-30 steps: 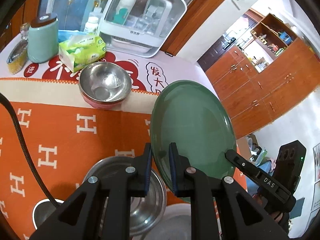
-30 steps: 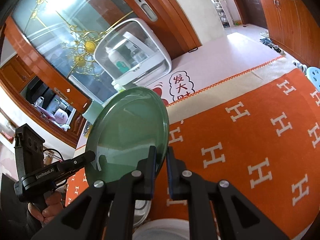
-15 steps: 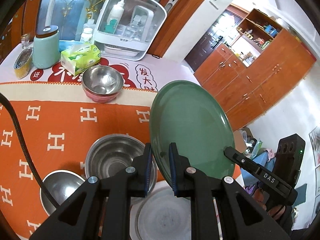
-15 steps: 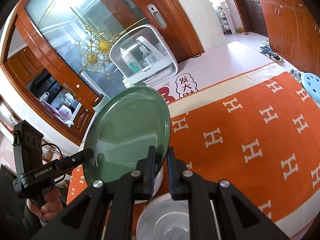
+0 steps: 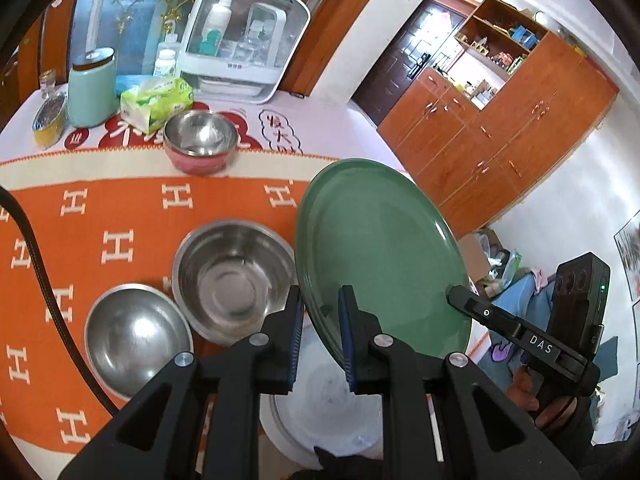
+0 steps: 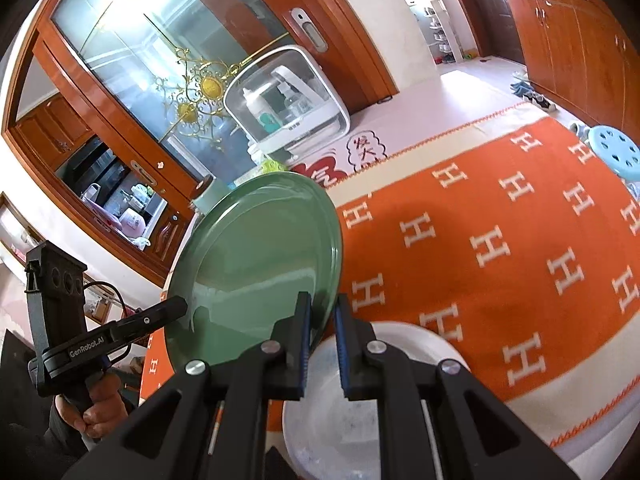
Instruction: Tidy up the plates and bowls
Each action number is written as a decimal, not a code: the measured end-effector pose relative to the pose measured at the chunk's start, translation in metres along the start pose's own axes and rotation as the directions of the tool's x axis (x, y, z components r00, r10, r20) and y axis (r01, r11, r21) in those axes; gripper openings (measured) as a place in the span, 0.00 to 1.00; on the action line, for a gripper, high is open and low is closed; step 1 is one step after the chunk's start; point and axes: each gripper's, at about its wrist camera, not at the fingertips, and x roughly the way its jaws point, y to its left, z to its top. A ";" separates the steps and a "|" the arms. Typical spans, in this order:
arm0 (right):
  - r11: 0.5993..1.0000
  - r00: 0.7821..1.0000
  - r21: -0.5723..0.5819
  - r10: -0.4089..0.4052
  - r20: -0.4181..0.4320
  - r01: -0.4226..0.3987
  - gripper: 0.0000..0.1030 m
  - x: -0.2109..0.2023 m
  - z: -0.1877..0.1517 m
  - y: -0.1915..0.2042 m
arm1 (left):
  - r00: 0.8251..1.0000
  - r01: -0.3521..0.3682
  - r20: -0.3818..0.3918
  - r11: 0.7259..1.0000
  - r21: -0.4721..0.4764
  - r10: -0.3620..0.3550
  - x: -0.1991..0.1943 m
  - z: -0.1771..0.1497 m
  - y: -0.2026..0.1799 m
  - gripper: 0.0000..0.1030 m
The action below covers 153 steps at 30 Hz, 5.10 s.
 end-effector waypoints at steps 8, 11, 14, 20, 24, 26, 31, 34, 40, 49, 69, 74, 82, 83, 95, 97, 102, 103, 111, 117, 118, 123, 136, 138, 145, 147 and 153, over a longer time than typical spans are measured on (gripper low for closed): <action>0.999 0.998 0.008 -0.048 -0.044 0.048 0.13 -0.011 -0.023 -0.002 | 0.997 -0.013 -0.078 1.000 0.007 0.013 0.007 -0.025 -0.002 0.14; 0.997 0.996 0.023 -0.066 -0.064 0.067 0.13 -0.012 -0.029 -0.007 | 0.994 -0.013 -0.104 1.000 0.016 0.015 0.012 -0.032 -0.005 0.14; 0.995 0.992 0.028 -0.094 -0.088 0.097 0.13 -0.014 -0.036 -0.012 | 0.990 -0.022 -0.137 0.999 0.032 0.026 0.020 -0.039 -0.010 0.14; 0.991 0.985 0.054 -0.114 -0.130 0.122 0.13 -0.014 -0.046 -0.025 | 0.975 -0.045 -0.216 0.997 0.054 0.056 0.040 -0.055 -0.018 0.16; 0.984 0.974 0.084 -0.138 -0.182 0.155 0.13 -0.008 -0.054 -0.037 | 0.962 -0.059 -0.266 0.997 0.043 0.068 0.053 -0.068 -0.020 0.17; 0.980 0.965 0.103 -0.146 -0.218 0.172 0.13 -0.003 -0.060 -0.043 | 0.955 -0.065 -0.288 0.997 0.035 0.072 0.058 -0.072 -0.020 0.17; 0.971 0.946 0.138 -0.150 -0.286 0.195 0.14 0.008 -0.072 -0.055 | 0.934 -0.088 -0.345 0.996 0.027 0.092 0.071 -0.081 -0.017 0.17; 0.965 0.937 0.152 -0.157 -0.312 0.212 0.14 0.014 -0.078 -0.061 | 0.920 -0.102 -0.377 0.994 0.029 0.105 0.079 -0.085 -0.015 0.17; 0.956 0.916 0.164 -0.169 -0.364 0.241 0.15 0.025 -0.086 -0.067 | 0.896 -0.125 -0.423 0.991 0.043 0.131 0.091 -0.091 -0.012 0.17; 0.950 0.883 0.125 -0.212 -0.419 0.287 0.17 0.036 -0.087 -0.063 | 0.874 -0.148 -0.461 0.988 0.052 0.155 0.107 -0.095 -0.012 0.18; 0.949 0.891 0.037 -0.280 -0.357 0.313 0.41 0.034 -0.075 -0.040 | 0.898 -0.147 -0.422 0.989 -0.018 0.126 0.085 -0.090 0.013 0.25; 0.956 0.903 0.028 -0.266 -0.338 0.292 0.41 0.034 -0.068 -0.033 | 0.913 -0.143 -0.389 0.990 -0.013 0.127 0.073 -0.083 0.013 0.26; 0.970 0.931 -0.004 -0.236 -0.279 0.245 0.41 0.041 -0.049 -0.012 | 0.946 -0.137 -0.300 0.990 -0.018 0.125 0.047 -0.057 0.019 0.30; 0.972 0.934 -0.012 -0.230 -0.273 0.236 0.41 0.042 -0.047 -0.009 | 0.948 -0.138 -0.291 0.990 -0.015 0.128 0.044 -0.054 0.019 0.32; 0.974 0.973 -0.178 -0.167 -0.162 0.138 0.41 0.057 -0.024 0.035 | 0.973 -0.195 -0.120 0.980 0.029 0.198 0.022 -0.018 0.030 0.37; 0.971 0.976 -0.202 -0.158 -0.150 0.126 0.41 0.061 -0.021 0.041 | 0.976 -0.199 -0.080 0.979 0.039 0.202 0.020 -0.012 0.032 0.37; 0.966 0.980 -0.241 -0.134 -0.146 0.096 0.41 0.073 -0.013 0.051 | 0.975 -0.224 0.002 0.972 0.068 0.224 0.020 0.001 0.038 0.37; 0.965 0.981 -0.245 -0.127 -0.144 0.089 0.41 0.075 -0.012 0.052 | 0.973 -0.233 0.007 0.970 0.070 0.233 0.022 0.003 0.040 0.37; 0.949 0.977 -0.300 -0.149 -0.150 0.099 0.41 0.103 -0.005 0.059 | 0.965 -0.259 -0.014 0.965 0.041 0.260 0.046 0.016 0.066 0.37; 0.931 0.973 -0.348 -0.176 -0.152 0.114 0.41 0.125 -0.006 0.062 | 0.964 -0.255 -0.070 0.967 0.027 0.256 0.071 0.022 0.083 0.37; 0.928 0.971 -0.355 -0.179 -0.159 0.113 0.41 0.129 -0.006 0.063 | 0.964 -0.253 -0.077 0.967 0.027 0.255 0.074 0.022 0.085 0.37; 0.918 0.967 -0.376 -0.199 -0.157 0.128 0.41 0.147 -0.009 0.060 | 0.964 -0.246 -0.102 0.969 0.013 0.246 0.089 0.023 0.094 0.37; 0.908 0.941 -0.384 -0.262 -0.212 0.166 0.41 0.179 -0.013 0.051 | 0.956 -0.272 -0.101 0.962 0.035 0.274 0.099 0.025 0.100 0.36; 0.906 0.940 -0.389 -0.266 -0.212 0.168 0.41 0.181 -0.013 0.051 | 0.954 -0.275 -0.110 0.961 0.030 0.277 0.102 0.025 0.102 0.35; 0.900 0.938 -0.402 -0.272 -0.215 0.169 0.41 0.185 -0.014 0.052 | 0.953 -0.273 -0.129 0.962 0.024 0.274 0.110 0.025 0.103 0.33; 0.898 0.937 -0.404 -0.275 -0.215 0.171 0.41 0.186 -0.014 0.052 | 0.953 -0.274 -0.131 0.961 0.024 0.275 0.111 0.025 0.104 0.31; 0.892 0.934 -0.408 -0.296 -0.200 0.195 0.32 0.185 -0.014 0.052 | 0.949 -0.285 -0.133 0.958 0.017 0.285 0.110 0.025 0.108 0.21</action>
